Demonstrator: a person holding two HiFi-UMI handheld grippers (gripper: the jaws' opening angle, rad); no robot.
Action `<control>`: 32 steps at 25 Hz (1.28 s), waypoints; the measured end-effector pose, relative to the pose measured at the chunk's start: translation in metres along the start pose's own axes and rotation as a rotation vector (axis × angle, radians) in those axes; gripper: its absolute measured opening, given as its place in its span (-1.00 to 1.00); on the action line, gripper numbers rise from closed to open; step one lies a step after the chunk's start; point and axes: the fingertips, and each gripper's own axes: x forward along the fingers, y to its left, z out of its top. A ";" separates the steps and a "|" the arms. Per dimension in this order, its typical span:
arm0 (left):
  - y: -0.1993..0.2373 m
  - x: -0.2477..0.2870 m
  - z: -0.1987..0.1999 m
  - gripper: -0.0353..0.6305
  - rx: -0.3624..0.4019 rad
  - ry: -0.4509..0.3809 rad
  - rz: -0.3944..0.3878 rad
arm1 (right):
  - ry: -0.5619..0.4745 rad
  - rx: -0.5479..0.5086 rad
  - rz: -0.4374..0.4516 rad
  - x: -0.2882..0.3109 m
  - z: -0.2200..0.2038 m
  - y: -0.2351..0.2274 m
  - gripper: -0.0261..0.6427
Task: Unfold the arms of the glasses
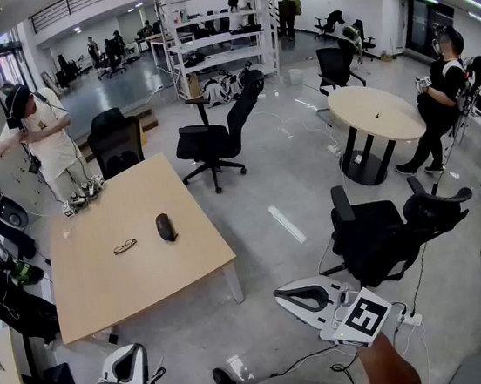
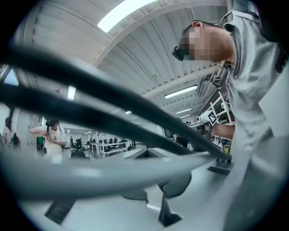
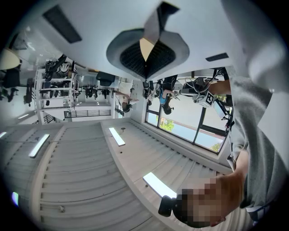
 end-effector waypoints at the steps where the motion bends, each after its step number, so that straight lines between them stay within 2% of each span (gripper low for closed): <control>1: 0.000 -0.002 0.000 -0.88 0.000 0.001 -0.002 | -0.002 0.000 -0.001 0.001 0.001 0.001 -0.90; 10: 0.002 -0.026 -0.006 -0.88 -0.008 0.013 0.026 | -0.015 -0.005 0.022 0.012 0.001 0.015 -0.90; 17: 0.002 -0.025 -0.003 -0.88 -0.001 0.015 0.018 | -0.016 0.021 0.056 0.013 0.001 0.025 -0.90; 32: -0.009 -0.026 -0.013 -0.88 -0.012 0.021 0.016 | -0.020 0.042 0.045 0.009 -0.008 0.024 -0.90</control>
